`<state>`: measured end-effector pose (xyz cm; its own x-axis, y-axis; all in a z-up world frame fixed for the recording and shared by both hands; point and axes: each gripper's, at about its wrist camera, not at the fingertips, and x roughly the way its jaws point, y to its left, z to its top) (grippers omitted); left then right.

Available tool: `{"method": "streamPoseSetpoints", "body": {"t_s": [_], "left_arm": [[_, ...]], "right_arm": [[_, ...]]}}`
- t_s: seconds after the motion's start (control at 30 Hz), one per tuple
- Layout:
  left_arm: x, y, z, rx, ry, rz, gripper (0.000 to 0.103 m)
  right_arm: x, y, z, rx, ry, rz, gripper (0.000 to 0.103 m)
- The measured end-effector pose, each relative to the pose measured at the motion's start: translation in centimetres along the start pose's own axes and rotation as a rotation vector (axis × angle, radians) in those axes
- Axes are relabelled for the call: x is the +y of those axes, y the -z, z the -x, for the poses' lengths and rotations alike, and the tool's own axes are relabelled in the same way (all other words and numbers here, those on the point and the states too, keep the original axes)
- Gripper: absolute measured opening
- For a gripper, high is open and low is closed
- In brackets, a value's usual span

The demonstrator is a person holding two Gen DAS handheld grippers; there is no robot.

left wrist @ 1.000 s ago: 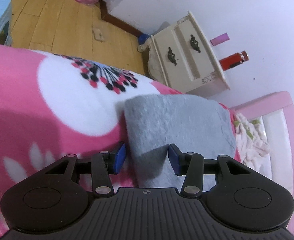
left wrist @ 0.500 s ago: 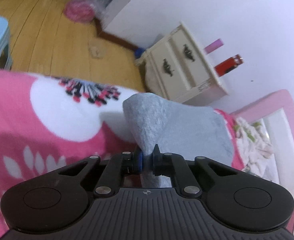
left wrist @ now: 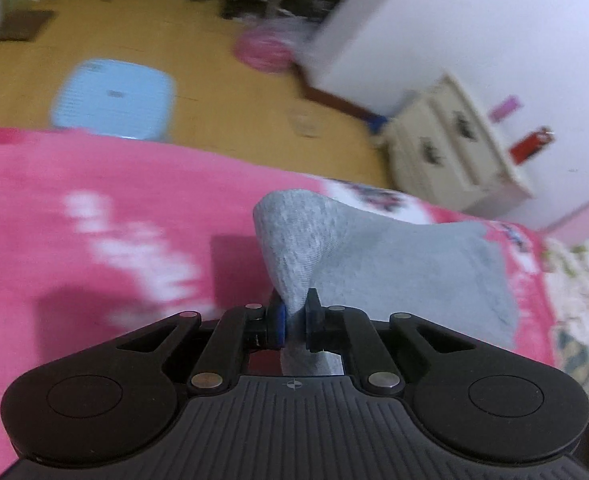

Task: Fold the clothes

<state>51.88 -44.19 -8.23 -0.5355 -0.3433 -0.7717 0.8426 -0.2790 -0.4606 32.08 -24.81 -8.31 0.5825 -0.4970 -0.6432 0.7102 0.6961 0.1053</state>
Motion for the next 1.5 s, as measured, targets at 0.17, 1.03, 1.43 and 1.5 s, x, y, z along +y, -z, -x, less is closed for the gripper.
{"method": "streamPoseSetpoints", "body": {"t_s": [0.17, 1.03, 1.43, 1.5], "left_arm": [[2.4, 1.1, -2.2, 0.008, -0.146, -0.043, 0.022], [1.1, 3.1, -2.9, -0.146, -0.316, 0.023, 0.040], [-0.4, 2.5, -4.1, -0.183, -0.303, 0.009, 0.040], [-0.4, 2.5, -4.1, -0.187, -0.294, 0.024, 0.040]], "right_arm": [[-0.6, -0.1, -5.7, 0.108, -0.063, -0.041, 0.029], [-25.1, 17.0, 17.6, -0.080, 0.473, -0.802, 0.059], [-24.2, 17.6, 18.5, -0.108, 0.472, -0.844, 0.018], [-23.8, 17.3, 18.8, -0.122, 0.493, -0.839, 0.016]]}}
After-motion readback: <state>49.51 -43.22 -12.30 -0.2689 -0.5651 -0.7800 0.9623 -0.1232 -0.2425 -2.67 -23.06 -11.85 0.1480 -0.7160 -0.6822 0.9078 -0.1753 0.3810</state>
